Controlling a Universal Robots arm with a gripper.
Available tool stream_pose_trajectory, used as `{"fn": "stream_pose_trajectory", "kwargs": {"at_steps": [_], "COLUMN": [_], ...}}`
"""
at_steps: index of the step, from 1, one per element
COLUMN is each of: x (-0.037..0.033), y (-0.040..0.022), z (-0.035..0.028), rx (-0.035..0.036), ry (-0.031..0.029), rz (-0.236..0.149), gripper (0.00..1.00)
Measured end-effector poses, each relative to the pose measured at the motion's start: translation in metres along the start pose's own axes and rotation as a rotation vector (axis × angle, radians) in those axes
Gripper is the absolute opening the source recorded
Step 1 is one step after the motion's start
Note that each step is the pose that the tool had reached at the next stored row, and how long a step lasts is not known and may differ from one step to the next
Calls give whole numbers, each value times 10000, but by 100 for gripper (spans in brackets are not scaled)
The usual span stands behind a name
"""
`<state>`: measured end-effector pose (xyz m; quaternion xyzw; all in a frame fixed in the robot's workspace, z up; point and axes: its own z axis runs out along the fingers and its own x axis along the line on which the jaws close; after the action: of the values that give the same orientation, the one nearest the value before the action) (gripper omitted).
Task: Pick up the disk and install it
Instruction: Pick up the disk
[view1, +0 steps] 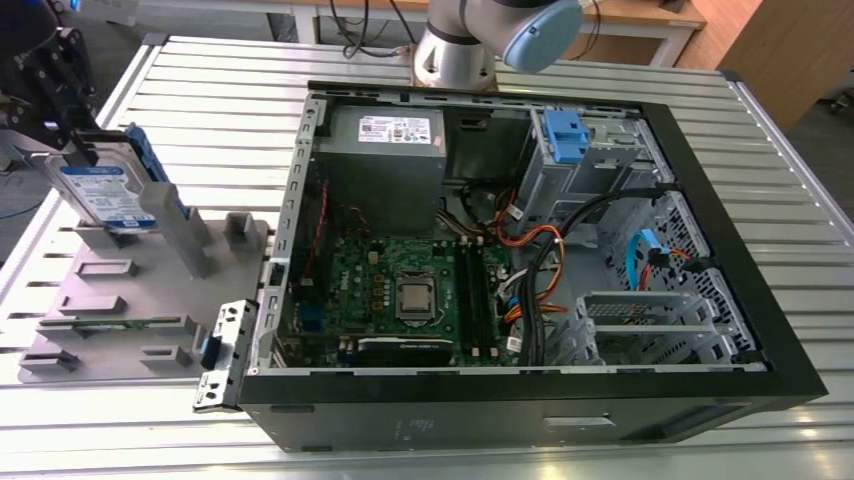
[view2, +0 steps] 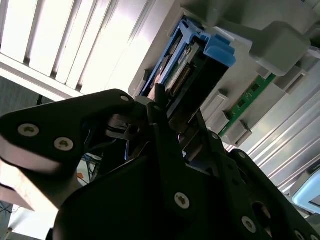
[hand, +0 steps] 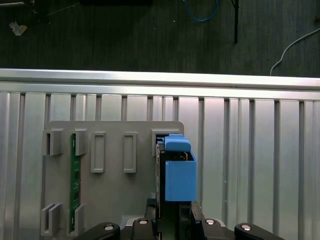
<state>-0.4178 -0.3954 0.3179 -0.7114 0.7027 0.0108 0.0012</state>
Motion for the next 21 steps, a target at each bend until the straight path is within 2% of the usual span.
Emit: {"fn": "stream_pose_trajectory", "kwargs": {"at_steps": [12, 17, 21], "x": [0, -2, -3], "y": [0, 1, 2], "z": [-9, -80, -168], "rx": [-3, -2, -1], "ry": [14, 13, 13], "rz": [0, 0, 0], "gripper": [35, 35, 35]}}
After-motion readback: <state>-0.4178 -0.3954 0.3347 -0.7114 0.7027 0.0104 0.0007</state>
